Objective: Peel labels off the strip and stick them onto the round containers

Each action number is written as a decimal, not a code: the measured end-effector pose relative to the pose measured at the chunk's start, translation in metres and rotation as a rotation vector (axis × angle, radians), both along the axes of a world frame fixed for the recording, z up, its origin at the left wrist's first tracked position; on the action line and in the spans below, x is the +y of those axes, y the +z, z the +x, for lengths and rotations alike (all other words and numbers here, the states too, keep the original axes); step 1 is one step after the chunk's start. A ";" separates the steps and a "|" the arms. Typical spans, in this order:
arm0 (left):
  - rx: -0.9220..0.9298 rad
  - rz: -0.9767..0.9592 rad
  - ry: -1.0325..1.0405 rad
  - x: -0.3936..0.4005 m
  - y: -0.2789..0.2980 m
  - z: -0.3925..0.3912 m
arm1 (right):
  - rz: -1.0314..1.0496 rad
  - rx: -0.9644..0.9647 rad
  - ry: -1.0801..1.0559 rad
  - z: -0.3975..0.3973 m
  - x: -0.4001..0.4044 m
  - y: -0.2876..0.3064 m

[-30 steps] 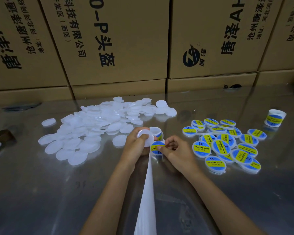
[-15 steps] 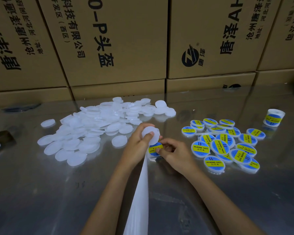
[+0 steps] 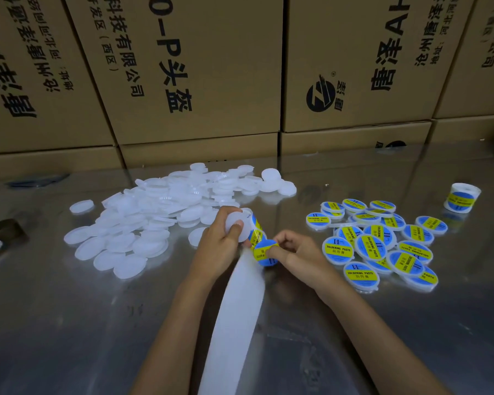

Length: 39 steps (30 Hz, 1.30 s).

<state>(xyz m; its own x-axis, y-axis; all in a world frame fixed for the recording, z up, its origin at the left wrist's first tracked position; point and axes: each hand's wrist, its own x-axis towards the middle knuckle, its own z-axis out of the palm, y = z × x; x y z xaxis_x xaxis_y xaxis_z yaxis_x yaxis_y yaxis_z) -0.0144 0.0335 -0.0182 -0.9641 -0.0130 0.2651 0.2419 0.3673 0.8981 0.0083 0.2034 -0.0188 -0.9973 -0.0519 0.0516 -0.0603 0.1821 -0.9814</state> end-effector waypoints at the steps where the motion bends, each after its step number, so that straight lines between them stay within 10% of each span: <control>1: 0.003 -0.003 0.002 0.000 0.000 0.000 | -0.005 -0.002 -0.011 0.000 0.002 0.001; 20: -0.334 0.824 -0.179 0.020 0.032 0.011 | -0.325 0.119 -0.065 0.007 0.003 0.017; 39: -0.338 0.713 -0.364 0.045 0.032 0.019 | -0.243 0.193 -0.239 0.010 -0.004 0.020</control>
<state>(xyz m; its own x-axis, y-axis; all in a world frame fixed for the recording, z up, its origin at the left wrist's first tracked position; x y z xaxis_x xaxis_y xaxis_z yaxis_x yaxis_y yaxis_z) 0.0042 0.0787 0.0141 -0.9662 0.2577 0.0097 -0.0863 -0.3585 0.9295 0.0186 0.1997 0.0011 -0.9507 0.2175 0.2212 -0.2316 -0.0233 -0.9725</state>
